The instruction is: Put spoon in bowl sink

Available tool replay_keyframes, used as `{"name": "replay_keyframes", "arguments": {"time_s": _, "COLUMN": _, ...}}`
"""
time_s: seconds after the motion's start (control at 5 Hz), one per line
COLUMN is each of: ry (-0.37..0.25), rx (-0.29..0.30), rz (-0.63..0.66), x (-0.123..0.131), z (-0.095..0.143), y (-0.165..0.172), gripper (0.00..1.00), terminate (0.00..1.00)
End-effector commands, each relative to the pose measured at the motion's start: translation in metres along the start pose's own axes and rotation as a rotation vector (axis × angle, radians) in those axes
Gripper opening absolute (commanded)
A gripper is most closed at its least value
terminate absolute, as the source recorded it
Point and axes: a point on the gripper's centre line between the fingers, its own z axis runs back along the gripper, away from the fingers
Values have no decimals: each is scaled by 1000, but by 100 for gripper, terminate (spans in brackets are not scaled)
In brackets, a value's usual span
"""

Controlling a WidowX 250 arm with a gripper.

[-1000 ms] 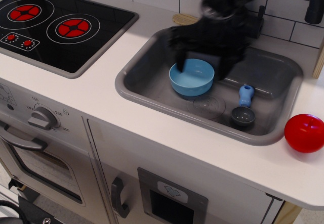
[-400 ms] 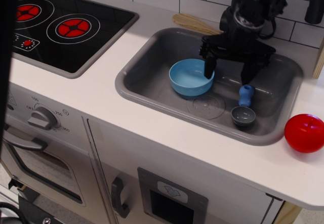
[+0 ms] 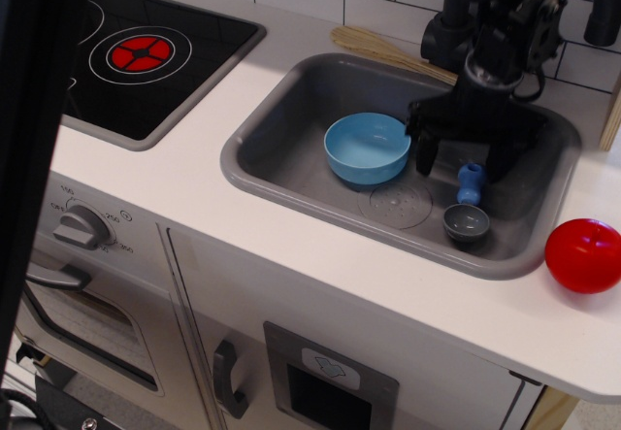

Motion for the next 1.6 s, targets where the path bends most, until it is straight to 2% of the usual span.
{"name": "replay_keyframes", "arguments": {"time_s": 0.0, "ry": -59, "rx": -10, "rz": 27, "x": 12, "z": 9, "y": -15, "gripper": 100, "terminate": 0}}
{"name": "replay_keyframes", "arguments": {"time_s": 0.2, "ry": -42, "rx": -24, "rz": 27, "x": 9, "z": 9, "y": -17, "gripper": 100, "terminate": 0}}
{"name": "replay_keyframes", "arguments": {"time_s": 0.4, "ry": -34, "rx": -31, "rz": 32, "x": 10, "z": 13, "y": -18, "gripper": 0, "terminate": 0}}
{"name": "replay_keyframes", "arguments": {"time_s": 0.6, "ry": -31, "rx": -74, "rz": 45, "x": 16, "z": 31, "y": -13, "gripper": 0, "terminate": 0}}
{"name": "replay_keyframes", "arguments": {"time_s": 0.8, "ry": -60, "rx": -116, "rz": 100, "x": 25, "z": 58, "y": 1, "gripper": 0, "terminate": 0}}
{"name": "replay_keyframes", "arguments": {"time_s": 1.0, "ry": -142, "rx": -80, "rz": 159, "x": 41, "z": 77, "y": 23, "gripper": 0, "terminate": 0}}
{"name": "replay_keyframes", "arguments": {"time_s": 1.4, "ry": -216, "rx": -8, "rz": 199, "x": 70, "z": 81, "y": 83, "gripper": 0, "terminate": 0}}
